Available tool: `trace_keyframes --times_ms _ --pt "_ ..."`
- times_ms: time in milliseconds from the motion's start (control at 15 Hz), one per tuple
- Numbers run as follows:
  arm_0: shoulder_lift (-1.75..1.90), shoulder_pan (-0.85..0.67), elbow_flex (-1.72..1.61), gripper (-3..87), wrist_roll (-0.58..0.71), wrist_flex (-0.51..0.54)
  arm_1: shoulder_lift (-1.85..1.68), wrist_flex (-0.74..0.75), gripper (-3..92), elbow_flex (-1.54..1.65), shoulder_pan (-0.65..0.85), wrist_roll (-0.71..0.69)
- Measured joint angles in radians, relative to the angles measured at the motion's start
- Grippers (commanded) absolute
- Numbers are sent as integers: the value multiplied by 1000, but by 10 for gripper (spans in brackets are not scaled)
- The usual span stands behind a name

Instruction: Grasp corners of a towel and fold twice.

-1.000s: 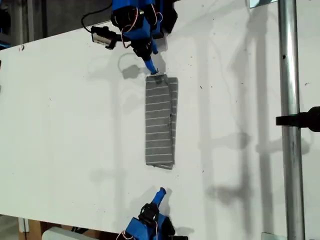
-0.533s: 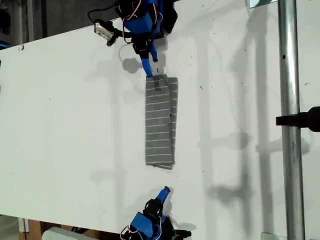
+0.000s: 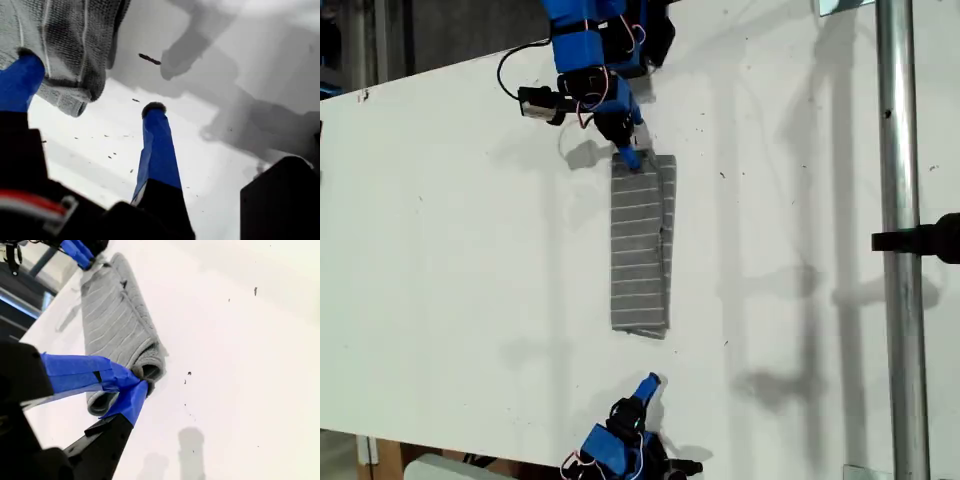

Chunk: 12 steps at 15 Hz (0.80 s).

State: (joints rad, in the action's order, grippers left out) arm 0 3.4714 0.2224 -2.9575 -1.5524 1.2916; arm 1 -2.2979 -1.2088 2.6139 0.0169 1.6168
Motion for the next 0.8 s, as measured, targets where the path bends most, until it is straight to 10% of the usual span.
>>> trace_keyframes --times_ms 800 --pt "0 6 0 -26 0 3 546 477 292 -236 -3 -38"
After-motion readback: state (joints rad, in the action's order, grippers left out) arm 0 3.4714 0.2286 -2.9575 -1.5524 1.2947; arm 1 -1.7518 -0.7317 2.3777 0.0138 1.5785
